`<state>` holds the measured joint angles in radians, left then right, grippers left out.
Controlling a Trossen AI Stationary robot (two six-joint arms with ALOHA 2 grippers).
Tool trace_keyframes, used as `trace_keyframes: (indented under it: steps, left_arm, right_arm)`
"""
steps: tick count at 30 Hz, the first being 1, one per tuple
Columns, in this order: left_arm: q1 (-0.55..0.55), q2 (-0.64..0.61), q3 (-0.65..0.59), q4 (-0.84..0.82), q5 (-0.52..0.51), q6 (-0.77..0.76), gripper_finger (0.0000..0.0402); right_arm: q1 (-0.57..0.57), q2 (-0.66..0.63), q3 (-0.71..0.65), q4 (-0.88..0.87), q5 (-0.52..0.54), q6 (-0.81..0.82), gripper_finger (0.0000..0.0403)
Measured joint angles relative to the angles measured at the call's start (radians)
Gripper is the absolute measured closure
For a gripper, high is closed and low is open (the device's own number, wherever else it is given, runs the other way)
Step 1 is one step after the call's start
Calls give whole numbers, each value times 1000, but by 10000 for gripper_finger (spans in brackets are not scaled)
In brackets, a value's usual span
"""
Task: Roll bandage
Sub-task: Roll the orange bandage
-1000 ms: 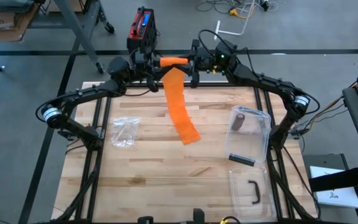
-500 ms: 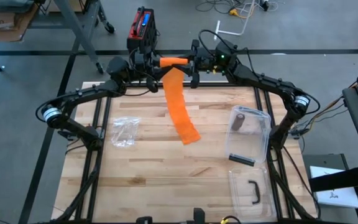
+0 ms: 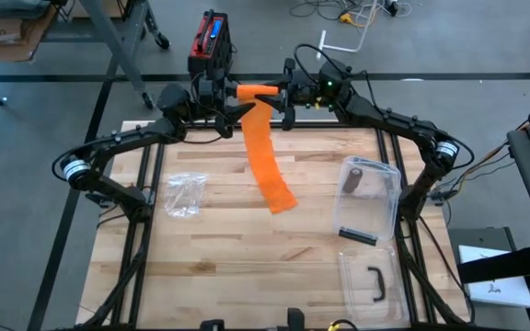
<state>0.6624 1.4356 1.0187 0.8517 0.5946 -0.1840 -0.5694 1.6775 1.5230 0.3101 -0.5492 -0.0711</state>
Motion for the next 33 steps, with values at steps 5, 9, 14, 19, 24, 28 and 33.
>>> trace_keyframes:
  steps: [5, 9, 14, 19, 24, 28, 33]
  left_arm:
    - [6, -3, 0, 13, -25, -3, 187]
    - [6, -9, 0, 29, -17, -28, 207]
    - [8, -10, 0, 11, -17, -17, 229]
    - [8, -10, 1, -3, -12, -4, 244]
    - [8, -9, 1, -10, 4, 20, 254]
    - [9, -9, 1, -11, 5, 41, 269]
    - [13, -11, 1, -12, 28, 56, 311]
  right_arm:
    - [-2, 0, 0, -21, 2, -2, 305]
    - [0, 0, 0, -28, -7, -8, 312]
    - [0, 0, 0, -29, -8, -8, 305]
    - [0, -4, -1, -26, -32, -7, 302]
    - [0, -5, -1, -5, -56, 18, 310]
    - [0, -6, -1, -5, -61, 19, 310]
    - [0, -6, -1, -6, -64, 23, 294]
